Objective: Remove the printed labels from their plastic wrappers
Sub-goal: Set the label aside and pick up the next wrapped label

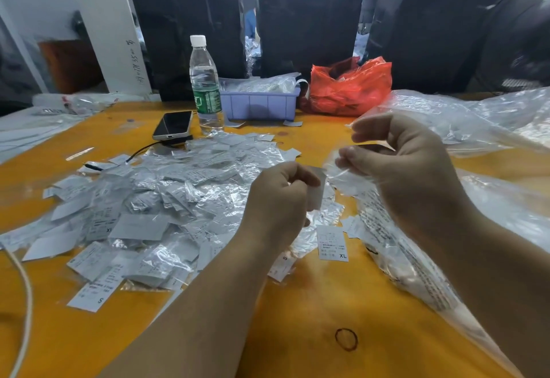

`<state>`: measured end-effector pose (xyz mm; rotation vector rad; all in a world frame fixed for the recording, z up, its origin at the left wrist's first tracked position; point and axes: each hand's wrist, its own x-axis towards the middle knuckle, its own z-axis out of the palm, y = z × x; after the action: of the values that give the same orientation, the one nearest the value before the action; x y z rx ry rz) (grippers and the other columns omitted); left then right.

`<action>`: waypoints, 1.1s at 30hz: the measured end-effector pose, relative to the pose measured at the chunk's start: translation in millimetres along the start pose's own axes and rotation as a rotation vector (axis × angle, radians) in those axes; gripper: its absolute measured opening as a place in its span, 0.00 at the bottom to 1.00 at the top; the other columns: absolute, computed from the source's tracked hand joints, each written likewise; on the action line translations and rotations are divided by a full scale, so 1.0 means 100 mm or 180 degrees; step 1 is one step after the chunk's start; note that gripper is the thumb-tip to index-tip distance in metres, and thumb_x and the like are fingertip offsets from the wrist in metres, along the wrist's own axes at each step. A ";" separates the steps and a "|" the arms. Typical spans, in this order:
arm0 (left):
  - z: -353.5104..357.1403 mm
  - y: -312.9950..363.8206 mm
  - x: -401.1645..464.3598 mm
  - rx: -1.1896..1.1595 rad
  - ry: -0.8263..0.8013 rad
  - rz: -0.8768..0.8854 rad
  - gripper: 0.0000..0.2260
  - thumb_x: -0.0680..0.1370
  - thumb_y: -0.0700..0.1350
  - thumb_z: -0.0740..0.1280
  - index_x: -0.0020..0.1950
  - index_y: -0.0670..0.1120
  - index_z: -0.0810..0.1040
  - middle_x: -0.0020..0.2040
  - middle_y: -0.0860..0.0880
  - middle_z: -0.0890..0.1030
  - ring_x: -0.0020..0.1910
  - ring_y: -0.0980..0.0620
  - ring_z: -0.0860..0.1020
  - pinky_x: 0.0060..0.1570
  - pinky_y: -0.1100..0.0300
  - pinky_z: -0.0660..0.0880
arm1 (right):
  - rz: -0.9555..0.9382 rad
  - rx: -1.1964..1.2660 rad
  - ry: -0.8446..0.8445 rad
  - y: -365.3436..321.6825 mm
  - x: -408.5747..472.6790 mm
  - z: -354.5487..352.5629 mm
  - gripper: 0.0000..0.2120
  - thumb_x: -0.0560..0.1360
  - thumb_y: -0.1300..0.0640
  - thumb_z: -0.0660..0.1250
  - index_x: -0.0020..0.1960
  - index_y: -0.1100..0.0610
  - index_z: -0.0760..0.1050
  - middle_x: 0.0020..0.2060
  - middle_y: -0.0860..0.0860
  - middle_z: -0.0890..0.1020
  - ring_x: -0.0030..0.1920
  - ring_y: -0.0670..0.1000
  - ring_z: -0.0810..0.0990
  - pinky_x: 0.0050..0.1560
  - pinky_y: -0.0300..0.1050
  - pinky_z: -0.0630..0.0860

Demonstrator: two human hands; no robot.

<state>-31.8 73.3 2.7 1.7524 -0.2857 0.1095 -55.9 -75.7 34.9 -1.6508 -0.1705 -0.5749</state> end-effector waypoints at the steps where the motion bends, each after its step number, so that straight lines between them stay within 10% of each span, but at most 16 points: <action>1: 0.00 0.01 -0.01 -0.0125 -0.0046 -0.0067 0.13 0.75 0.33 0.58 0.40 0.45 0.80 0.48 0.46 0.81 0.44 0.45 0.79 0.29 0.61 0.77 | -0.0042 -0.0045 0.0003 0.01 0.02 0.04 0.11 0.73 0.67 0.72 0.49 0.53 0.77 0.47 0.54 0.81 0.40 0.50 0.86 0.45 0.42 0.82; 7: 0.01 0.03 0.03 -0.0293 -0.0562 -0.0295 0.17 0.74 0.58 0.62 0.45 0.47 0.83 0.44 0.49 0.83 0.41 0.53 0.78 0.35 0.59 0.72 | 0.0330 -0.0042 0.0351 0.30 0.02 0.14 0.08 0.74 0.61 0.73 0.51 0.52 0.79 0.42 0.49 0.83 0.45 0.51 0.84 0.51 0.53 0.81; 21: 0.09 0.00 -0.05 -0.0280 -0.0346 -0.0150 0.07 0.78 0.43 0.69 0.41 0.45 0.82 0.34 0.53 0.80 0.28 0.63 0.74 0.31 0.71 0.70 | 0.0340 0.0154 0.0431 0.34 -0.06 0.05 0.10 0.74 0.64 0.71 0.47 0.48 0.79 0.40 0.47 0.81 0.44 0.49 0.82 0.49 0.48 0.82; 33: 0.03 -0.03 0.02 -0.0376 -0.0087 -0.0478 0.12 0.77 0.55 0.67 0.43 0.49 0.84 0.40 0.47 0.82 0.37 0.54 0.76 0.37 0.60 0.71 | 0.0592 0.0473 -0.0156 0.36 -0.03 0.04 0.19 0.71 0.72 0.67 0.49 0.50 0.80 0.46 0.49 0.78 0.39 0.47 0.80 0.41 0.41 0.77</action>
<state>-29.8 70.9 0.2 1.6529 -0.1760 -0.0390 -42.5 -77.7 1.3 -1.5178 -0.0915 -0.3720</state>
